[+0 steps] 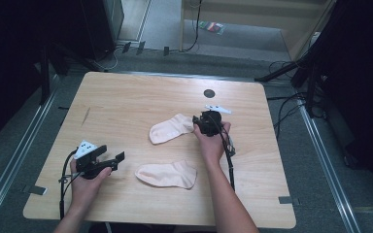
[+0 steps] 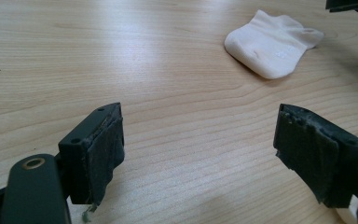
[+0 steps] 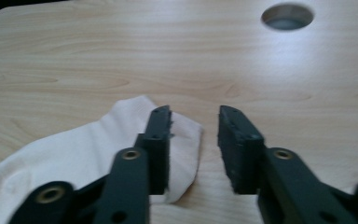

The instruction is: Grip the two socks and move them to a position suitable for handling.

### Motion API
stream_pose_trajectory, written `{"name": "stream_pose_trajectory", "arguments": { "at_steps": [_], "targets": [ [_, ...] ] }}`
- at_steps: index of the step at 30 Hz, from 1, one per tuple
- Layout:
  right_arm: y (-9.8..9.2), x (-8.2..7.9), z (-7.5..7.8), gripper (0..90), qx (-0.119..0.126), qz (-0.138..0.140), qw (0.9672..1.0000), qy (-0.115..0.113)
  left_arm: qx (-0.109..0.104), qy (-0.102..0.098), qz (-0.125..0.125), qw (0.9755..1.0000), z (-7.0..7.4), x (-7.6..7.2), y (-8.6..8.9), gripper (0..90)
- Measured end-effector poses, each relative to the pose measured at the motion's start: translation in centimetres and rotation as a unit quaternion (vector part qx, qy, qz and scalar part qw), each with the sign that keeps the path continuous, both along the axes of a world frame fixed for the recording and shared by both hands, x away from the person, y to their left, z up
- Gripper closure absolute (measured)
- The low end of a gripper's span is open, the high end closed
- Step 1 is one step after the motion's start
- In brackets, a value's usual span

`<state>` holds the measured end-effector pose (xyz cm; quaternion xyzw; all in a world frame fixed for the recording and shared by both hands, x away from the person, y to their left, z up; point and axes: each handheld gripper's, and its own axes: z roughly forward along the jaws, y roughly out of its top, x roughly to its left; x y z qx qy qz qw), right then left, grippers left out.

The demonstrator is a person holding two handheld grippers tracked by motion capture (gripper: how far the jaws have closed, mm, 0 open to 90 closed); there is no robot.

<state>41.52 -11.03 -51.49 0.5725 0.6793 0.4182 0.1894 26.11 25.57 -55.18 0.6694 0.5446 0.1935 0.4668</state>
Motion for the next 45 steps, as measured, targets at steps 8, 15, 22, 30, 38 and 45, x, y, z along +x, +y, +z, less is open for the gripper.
{"name": "stream_pose_trajectory", "arguments": {
  "at_steps": [8,15,22,30,38,45],
  "targets": [
    [1.5,-0.9,-0.5,62.7,-0.042,0.072,0.9961,-0.029,-0.003,-0.006,-0.001,1.0000,0.0,0.0,0.0,22.1],
    [4.8,-1.3,-1.3,41.2,-0.068,0.147,0.9866,-0.017,-0.003,-0.006,-0.001,1.0000,0.0,0.0,0.0,22.6],
    [7.5,-0.6,-2.1,20.6,-0.106,0.139,0.9838,0.038,-0.003,-0.005,-0.002,1.0000,0.0,0.0,0.1,22.7],
    [5.5,-0.5,-0.5,35.0,-0.069,0.098,0.9929,-0.002,0.010,-0.003,0.013,0.9999,0.1,0.3,-0.4,35.7],
    [3.8,0.3,-0.1,58.8,-0.065,0.097,0.9932,-0.007,0.015,-0.001,-0.008,0.9999,1.7,2.8,-2.6,44.0],
    [2.8,1.1,-0.5,66.0,-0.072,0.085,0.9938,-0.008,0.032,0.037,-0.023,0.9985,1.7,5.7,-4.9,52.8]
  ]
}}
